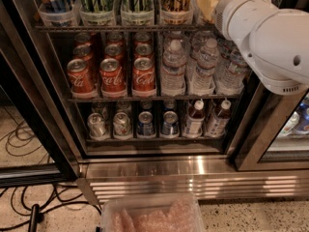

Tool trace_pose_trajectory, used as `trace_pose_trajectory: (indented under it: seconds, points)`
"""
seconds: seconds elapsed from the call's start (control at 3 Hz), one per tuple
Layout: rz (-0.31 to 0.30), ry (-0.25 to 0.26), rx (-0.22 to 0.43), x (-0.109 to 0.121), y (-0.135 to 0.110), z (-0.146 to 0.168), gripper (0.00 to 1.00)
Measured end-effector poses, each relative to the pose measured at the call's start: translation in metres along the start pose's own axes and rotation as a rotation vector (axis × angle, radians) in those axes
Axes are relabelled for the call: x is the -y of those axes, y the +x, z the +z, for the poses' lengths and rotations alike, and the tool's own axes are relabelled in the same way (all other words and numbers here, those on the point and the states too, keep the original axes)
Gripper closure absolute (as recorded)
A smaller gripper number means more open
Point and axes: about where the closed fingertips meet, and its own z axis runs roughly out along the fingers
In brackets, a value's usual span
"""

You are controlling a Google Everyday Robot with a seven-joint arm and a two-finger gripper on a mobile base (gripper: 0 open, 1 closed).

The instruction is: Pick orange can from top shelf of fridge

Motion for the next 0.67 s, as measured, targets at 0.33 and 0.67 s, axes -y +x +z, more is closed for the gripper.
trace_pose_trajectory:
  seconds: [0.33, 0.67]
  points:
    - [0.012, -0.007, -0.004, -0.001, -0.0002, 0.0009, 0.64]
    - [0.012, -0.007, -0.004, -0.001, -0.0002, 0.0009, 0.86]
